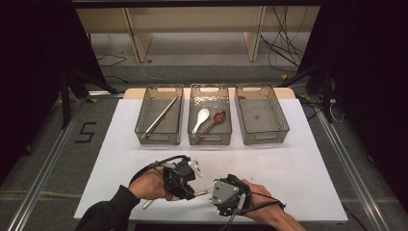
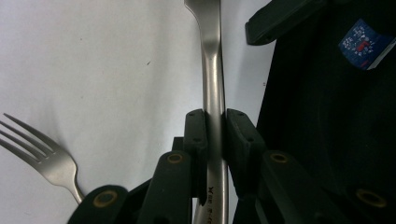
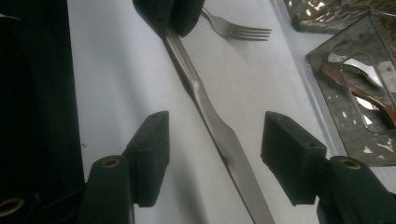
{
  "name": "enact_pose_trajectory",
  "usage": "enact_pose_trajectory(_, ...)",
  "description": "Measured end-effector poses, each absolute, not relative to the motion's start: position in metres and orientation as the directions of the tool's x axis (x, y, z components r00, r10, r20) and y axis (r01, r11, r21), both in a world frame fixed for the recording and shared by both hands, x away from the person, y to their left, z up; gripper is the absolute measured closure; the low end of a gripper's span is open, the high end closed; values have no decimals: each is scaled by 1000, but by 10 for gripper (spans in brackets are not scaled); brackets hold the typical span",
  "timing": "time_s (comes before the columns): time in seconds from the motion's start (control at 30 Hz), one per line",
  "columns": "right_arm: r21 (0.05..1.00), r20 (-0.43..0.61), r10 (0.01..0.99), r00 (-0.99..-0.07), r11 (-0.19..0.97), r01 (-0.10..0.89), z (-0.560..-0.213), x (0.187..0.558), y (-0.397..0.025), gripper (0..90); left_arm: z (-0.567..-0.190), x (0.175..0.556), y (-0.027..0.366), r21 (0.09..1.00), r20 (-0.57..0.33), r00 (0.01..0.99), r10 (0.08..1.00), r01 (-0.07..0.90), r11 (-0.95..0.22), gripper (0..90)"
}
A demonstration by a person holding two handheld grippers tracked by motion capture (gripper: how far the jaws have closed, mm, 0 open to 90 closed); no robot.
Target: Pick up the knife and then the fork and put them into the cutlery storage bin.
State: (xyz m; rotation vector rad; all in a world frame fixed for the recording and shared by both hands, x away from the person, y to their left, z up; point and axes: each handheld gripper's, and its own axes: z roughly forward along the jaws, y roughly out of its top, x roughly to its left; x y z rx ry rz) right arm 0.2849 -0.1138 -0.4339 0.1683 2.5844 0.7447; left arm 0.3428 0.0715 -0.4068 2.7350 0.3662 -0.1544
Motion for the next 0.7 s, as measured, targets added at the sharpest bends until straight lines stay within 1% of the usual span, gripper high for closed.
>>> enact_pose_trajectory(0.1, 513, -417, 212, -884, 858, -36, -436, 286, -112, 477, -405, 342, 69, 352, -163, 961, 224, 268, -897, 785)
enact_pose_trajectory(0.27, 501, -437, 191, -879, 863, -61, -437, 284, -110, 547, -403, 341, 68, 348, -168, 963, 209, 256, -902, 785)
enact_pose_trajectory(0.6, 462, -473, 138, -870, 880, -111, -440, 280, -107, 643, -405, 340, 66, 339, -189, 961, 204, 259, -905, 785)
enact_pose_trajectory(0.7, 440, -488, 108, -866, 887, -138, -442, 279, -106, 678, -404, 339, 65, 330, -194, 962, 193, 249, -910, 784)
